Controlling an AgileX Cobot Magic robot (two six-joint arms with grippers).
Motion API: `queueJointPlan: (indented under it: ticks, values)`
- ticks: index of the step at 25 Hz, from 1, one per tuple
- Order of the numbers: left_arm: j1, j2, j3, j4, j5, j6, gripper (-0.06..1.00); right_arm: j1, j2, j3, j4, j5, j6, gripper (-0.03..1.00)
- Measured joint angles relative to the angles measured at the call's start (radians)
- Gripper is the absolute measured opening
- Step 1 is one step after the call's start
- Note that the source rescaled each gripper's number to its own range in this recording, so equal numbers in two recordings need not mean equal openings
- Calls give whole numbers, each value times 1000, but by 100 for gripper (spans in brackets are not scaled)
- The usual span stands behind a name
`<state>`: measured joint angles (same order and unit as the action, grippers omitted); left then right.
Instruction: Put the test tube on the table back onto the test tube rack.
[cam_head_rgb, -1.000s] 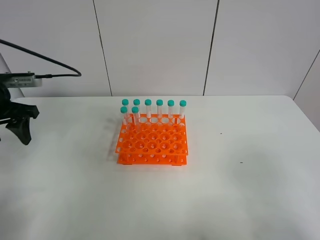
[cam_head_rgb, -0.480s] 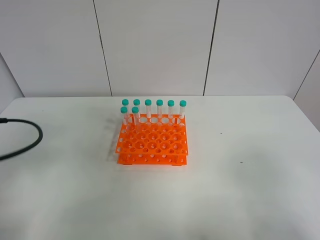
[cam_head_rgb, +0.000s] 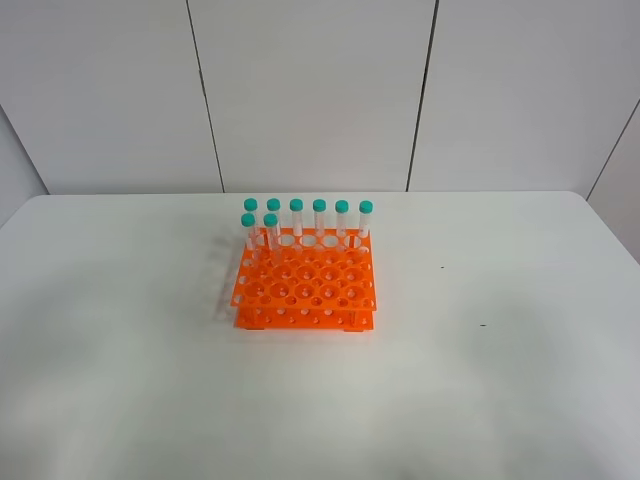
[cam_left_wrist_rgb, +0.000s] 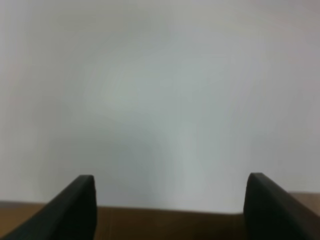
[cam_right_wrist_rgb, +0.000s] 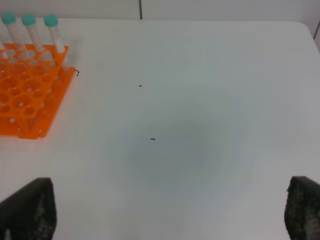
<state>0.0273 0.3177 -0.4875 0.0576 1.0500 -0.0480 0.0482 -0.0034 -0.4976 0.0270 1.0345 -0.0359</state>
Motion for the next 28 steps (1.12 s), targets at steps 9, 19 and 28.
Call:
queueJointPlan:
  ticks: [9, 19, 28]
  values:
    - [-15, -72, 1, 4, 0, 0, 100, 0, 0, 0, 0, 0, 0, 100]
    - [-65, -206, 1, 2, 0, 0, 100, 0, 0, 0, 0, 0, 0, 100]
    - [-12, -322, 3, 0, 1, -3, 100, 0, 0, 0, 0, 0, 0, 100]
